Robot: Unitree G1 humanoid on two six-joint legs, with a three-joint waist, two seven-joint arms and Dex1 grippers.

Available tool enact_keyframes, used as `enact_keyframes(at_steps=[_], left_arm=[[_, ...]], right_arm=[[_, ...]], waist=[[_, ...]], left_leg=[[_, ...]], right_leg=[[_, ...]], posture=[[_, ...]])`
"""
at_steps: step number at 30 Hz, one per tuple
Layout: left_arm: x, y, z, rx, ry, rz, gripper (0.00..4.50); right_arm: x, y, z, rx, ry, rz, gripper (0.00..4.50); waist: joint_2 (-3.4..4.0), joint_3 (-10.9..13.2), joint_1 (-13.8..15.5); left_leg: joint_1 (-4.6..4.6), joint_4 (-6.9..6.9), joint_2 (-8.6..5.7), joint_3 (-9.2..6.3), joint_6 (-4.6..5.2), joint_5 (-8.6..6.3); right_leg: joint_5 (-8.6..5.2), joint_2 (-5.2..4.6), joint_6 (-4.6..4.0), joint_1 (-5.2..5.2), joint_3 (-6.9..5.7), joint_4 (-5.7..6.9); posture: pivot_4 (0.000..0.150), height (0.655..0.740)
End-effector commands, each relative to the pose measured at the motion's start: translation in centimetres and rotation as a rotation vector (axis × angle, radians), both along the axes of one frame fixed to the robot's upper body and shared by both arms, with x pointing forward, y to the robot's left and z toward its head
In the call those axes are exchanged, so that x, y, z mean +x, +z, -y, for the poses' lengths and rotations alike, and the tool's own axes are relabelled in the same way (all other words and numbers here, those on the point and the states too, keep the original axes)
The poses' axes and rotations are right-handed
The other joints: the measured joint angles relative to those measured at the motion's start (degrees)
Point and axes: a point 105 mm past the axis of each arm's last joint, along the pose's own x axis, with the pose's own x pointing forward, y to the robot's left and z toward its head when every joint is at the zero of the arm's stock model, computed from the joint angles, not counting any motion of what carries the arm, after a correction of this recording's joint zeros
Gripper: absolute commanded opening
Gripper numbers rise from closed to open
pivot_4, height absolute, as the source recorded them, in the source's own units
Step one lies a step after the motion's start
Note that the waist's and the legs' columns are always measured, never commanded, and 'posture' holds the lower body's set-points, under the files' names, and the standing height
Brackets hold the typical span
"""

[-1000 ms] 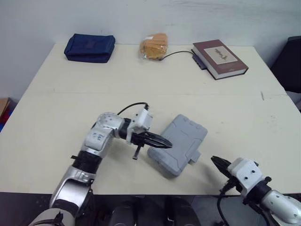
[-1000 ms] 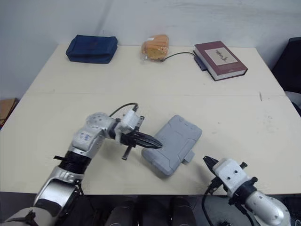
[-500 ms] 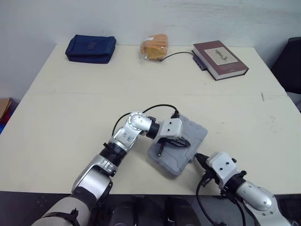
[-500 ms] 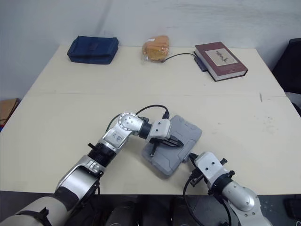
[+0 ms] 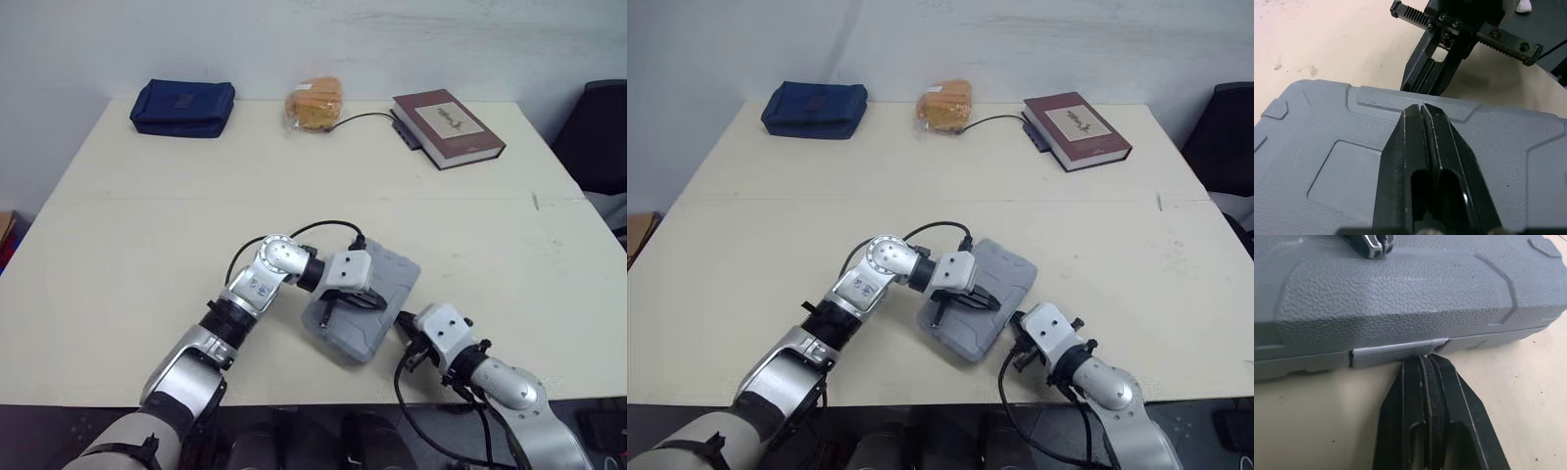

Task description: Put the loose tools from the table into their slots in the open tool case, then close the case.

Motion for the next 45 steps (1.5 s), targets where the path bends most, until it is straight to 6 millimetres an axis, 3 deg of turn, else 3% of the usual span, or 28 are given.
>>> enact_keyframes(at_steps=[1,6,10,15,18,21,24,26,27,28,32,35,39,45], left_arm=[[0.1,-4.2,-1.3,0.139,0.043,-0.070,0.00],[0.3,-3.5,-1.3,0.063,0.050,-0.080,0.00],[0.5,-0.9,-2.2,-0.107,0.030,-0.074,0.00],[1.0,2.9,-6.6,-0.261,0.047,-0.086,0.00],[2.0,4.5,-10.9,-0.251,0.174,-0.106,0.68],[2.5,5.1,-13.5,-0.220,0.272,-0.043,2.06],[3.8,4.7,-19.6,-0.196,0.517,0.055,3.30],[3.5,3.4,-22.8,-0.141,0.635,0.042,4.29],[3.1,2.8,-24.0,-0.112,0.671,0.037,4.50],[2.8,2.5,-24.7,-0.094,0.693,0.035,4.50],[2.1,1.6,-27.3,-0.043,0.789,0.076,4.50],[0.7,1.3,-27.7,-0.088,0.827,0.061,4.50],[-1.3,1.2,-28.4,-0.108,0.888,0.077,4.50],[-2.1,1.6,-29.2,-0.133,0.944,0.103,4.50]], right_arm=[[0.1,0.9,-0.2,0.044,0.013,-0.011,0.03],[-0.6,2.2,-0.1,0.080,0.046,0.011,0.03],[-2.2,3.4,-0.4,0.071,0.150,0.051,0.03],[-4.9,5.5,1.5,-0.026,0.274,0.140,0.03],[-6.2,6.9,4.3,0.025,0.210,0.079,0.00],[-7.2,8.1,5.4,-0.018,0.218,0.120,0.99],[-8.2,9.1,7.9,-0.174,0.222,0.151,2.36],[-8.7,9.3,9.1,-0.265,0.233,0.126,3.39],[-8.7,9.9,9.5,-0.278,0.226,0.132,4.03],[-8.6,10.3,9.7,-0.283,0.220,0.139,4.45],[-7.9,11.8,11.3,-0.323,0.196,0.166,4.45],[-7.0,12.2,12.3,-0.328,0.180,0.178,4.45],[-6.3,11.9,12.3,-0.308,0.210,0.169,4.45],[-5.1,11.9,11.9,-0.298,0.235,0.177,4.45]], waist=[[-0.03,-0.1,0.0],[0.13,-0.3,0.2],[0.21,-0.3,-0.1],[0.39,0.0,0.0],[0.30,0.3,0.2],[0.28,0.4,0.2],[0.39,0.4,0.4],[0.38,0.5,0.0],[0.33,0.6,-0.2],[0.34,0.6,-0.2],[0.36,0.7,0.6],[0.43,0.8,0.9],[0.53,0.8,0.8],[0.61,0.9,1.3]], left_leg=[[0.00,0.00,0.02,0.00,0.00,0.00],[0.00,0.00,0.07,-0.03,0.01,0.00],[-0.03,-0.05,0.07,-0.02,0.04,-0.02],[-0.07,-0.06,-0.05,0.03,0.02,-0.02],[-0.12,-0.06,-0.07,-0.02,-0.01,0.00],[-0.09,-0.05,0.01,-0.03,-0.01,0.00],[-0.09,-0.05,-0.02,0.01,0.13,-0.08],[-0.07,-0.09,0.02,0.08,0.11,-0.12],[-0.06,-0.14,0.04,0.09,0.08,-0.13],[-0.06,-0.15,0.11,0.10,0.05,-0.15],[-0.07,-0.11,0.09,0.09,0.05,-0.15],[-0.08,-0.13,0.11,0.08,0.04,-0.20],[-0.10,-0.18,0.10,0.09,0.03,-0.29],[-0.04,-0.19,-0.01,0.11,0.07,-0.20]], right_leg=[[0.00,0.00,0.00,0.01,0.00,0.00],[0.00,-0.05,0.00,0.02,-0.03,0.00],[0.00,-0.01,0.00,-0.01,-0.03,-0.04],[-0.01,0.03,-0.01,-0.10,-0.04,-0.01],[-0.01,0.04,-0.01,-0.10,-0.09,-0.01],[0.03,-0.04,0.05,-0.05,-0.07,-0.03],[0.11,-0.13,0.20,0.00,0.00,-0.14],[0.11,-0.10,0.21,-0.05,0.05,-0.17],[0.09,-0.05,0.17,-0.07,0.03,-0.18],[0.08,-0.04,0.14,-0.08,0.02,-0.18],[0.09,-0.18,0.16,-0.08,0.01,-0.16],[0.08,-0.23,0.14,-0.09,0.02,-0.18],[0.01,-0.78,0.03,-0.14,0.09,-0.18],[0.05,-0.81,0.10,-0.13,-0.13,-0.10]], posture=[[0.150,0.7400],[0.150,0.7400],[0.150,0.7400],[0.150,0.7400],[0.150,0.7400],[0.150,0.7400],[0.150,0.7400],[0.150,0.7400],[0.150,0.7400],[0.150,0.7400],[0.150,0.7400],[0.150,0.7400],[0.150,0.7400],[0.150,0.7400]])
